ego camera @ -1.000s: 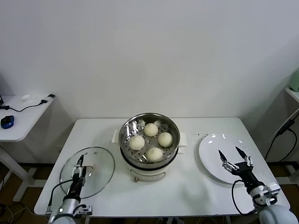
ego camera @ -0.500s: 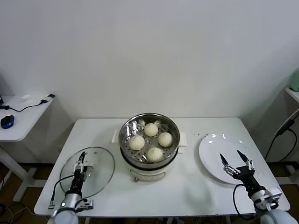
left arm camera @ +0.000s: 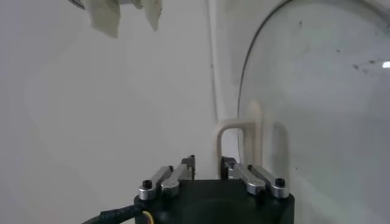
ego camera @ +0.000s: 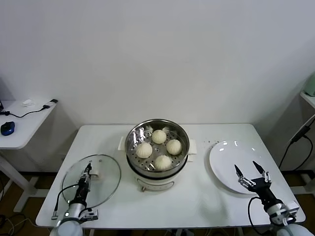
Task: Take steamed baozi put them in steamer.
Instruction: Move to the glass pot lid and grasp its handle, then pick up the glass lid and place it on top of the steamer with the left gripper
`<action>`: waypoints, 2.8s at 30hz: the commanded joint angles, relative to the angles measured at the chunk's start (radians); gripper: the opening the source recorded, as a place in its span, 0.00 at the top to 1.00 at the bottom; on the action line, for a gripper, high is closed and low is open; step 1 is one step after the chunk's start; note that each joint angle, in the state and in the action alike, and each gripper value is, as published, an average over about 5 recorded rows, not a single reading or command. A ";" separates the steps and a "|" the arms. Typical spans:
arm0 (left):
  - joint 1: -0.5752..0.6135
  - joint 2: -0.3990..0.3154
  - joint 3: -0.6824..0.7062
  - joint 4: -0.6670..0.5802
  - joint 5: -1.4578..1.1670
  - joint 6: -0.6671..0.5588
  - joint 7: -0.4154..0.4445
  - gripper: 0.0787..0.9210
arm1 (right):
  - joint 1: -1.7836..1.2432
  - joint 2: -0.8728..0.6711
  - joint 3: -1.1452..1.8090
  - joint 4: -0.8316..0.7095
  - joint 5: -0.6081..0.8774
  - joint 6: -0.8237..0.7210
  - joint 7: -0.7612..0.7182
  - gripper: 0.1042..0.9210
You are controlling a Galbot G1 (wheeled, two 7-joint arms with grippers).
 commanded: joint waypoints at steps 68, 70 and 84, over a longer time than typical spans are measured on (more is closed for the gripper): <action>-0.409 -0.086 0.989 -0.298 0.068 0.920 0.527 0.92 | 0.188 -0.048 0.007 -0.206 -0.070 0.034 0.013 0.12; -0.406 -0.092 0.974 -0.283 0.071 0.920 0.526 0.92 | 0.180 -0.051 0.016 -0.207 -0.069 0.037 0.009 0.12; -0.387 -0.064 0.914 -0.284 0.085 0.920 0.551 0.92 | 0.176 -0.045 0.020 -0.209 -0.075 0.043 0.004 0.12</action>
